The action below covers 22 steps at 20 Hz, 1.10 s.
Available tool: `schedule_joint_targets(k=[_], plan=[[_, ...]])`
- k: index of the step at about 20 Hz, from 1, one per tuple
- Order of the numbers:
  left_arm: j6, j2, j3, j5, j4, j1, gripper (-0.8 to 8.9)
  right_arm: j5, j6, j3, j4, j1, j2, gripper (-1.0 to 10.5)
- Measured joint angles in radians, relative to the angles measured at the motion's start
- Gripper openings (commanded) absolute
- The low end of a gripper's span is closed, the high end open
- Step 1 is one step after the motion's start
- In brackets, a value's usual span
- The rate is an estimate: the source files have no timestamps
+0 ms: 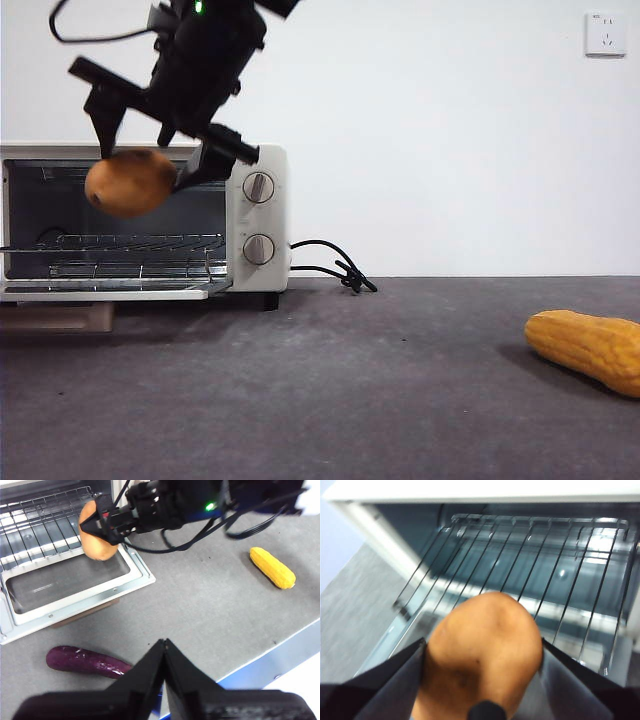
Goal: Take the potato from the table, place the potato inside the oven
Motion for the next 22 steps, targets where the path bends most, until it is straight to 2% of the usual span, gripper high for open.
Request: schedule_joint_targets(k=[6, 13, 22], plan=[[-0.047, 0.000, 0.000, 0.000, 0.000, -0.020, -0.05, 0.057, -0.005, 0.000, 0.193, -0.005, 0.057, 1.9], [-0.085, 0.000, 0.000, 0.000, 0.000, -0.068, -0.05, 0.074, -0.008, 0.000, 0.246, -0.024, 0.110, 1.9], [-0.086, 0.000, 0.000, -0.001, 0.000, -0.073, -0.05, 0.113, -0.009, 0.000, 0.350, -0.030, 0.129, 1.9]])
